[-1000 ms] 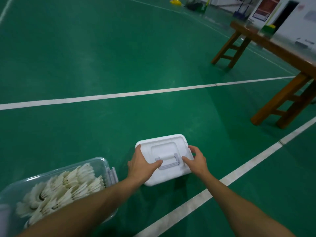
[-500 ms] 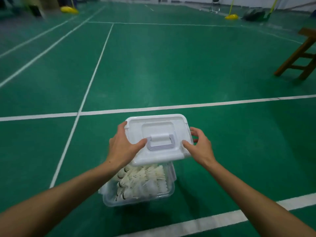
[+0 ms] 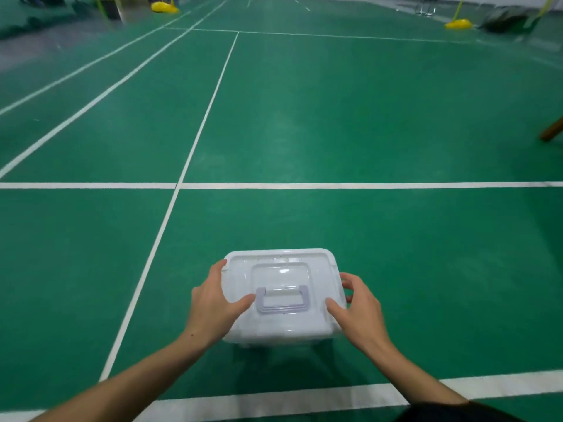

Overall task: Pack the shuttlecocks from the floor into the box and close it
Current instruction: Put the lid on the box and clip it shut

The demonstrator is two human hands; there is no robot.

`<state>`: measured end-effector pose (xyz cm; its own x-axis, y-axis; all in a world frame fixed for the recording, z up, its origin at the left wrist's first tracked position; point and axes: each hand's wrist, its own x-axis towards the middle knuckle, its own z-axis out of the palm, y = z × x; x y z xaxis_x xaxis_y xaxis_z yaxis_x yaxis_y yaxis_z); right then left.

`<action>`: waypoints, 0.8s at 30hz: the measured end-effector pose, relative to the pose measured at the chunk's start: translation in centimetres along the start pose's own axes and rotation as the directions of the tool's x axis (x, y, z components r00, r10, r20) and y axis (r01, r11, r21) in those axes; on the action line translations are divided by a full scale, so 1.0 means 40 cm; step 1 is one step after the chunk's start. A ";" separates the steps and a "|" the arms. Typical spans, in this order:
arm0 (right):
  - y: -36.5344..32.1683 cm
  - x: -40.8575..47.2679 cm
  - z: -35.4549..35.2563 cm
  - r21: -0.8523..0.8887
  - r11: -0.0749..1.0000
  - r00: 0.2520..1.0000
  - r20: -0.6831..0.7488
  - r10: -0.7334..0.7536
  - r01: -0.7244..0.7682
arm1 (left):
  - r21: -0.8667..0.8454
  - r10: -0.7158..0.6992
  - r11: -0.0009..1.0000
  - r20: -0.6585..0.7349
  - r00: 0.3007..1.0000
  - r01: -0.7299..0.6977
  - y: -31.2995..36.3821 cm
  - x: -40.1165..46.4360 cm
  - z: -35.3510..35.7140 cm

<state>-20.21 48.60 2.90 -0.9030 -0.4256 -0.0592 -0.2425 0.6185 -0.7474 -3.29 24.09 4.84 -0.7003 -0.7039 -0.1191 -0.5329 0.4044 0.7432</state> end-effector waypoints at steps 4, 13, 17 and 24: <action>0.011 0.014 0.014 -0.032 0.999 1.000 -0.022 0.016 -0.016 | 0.061 0.009 0.998 0.004 1.000 -0.009 -0.024 0.022 0.033; 0.051 0.023 0.040 -0.045 0.998 0.997 -0.057 0.051 -0.054 | 0.139 0.015 0.990 0.004 1.000 -0.015 -0.080 0.018 0.072; 0.070 0.027 0.063 -0.078 0.992 0.994 -0.052 0.095 -0.099 | 0.175 0.029 0.984 -0.026 0.999 -0.024 -0.102 0.028 0.081; 0.090 0.076 0.079 -0.044 0.952 0.952 0.001 0.305 -0.304 | -0.049 -0.280 0.958 0.070 0.957 0.284 -0.130 0.087 0.086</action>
<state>-22.69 47.45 -2.06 -0.9335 -0.2177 -0.2848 0.0281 0.7474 -0.6638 -4.61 21.56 -1.71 -0.5543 -0.7462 -0.3686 -0.6860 0.1589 0.7100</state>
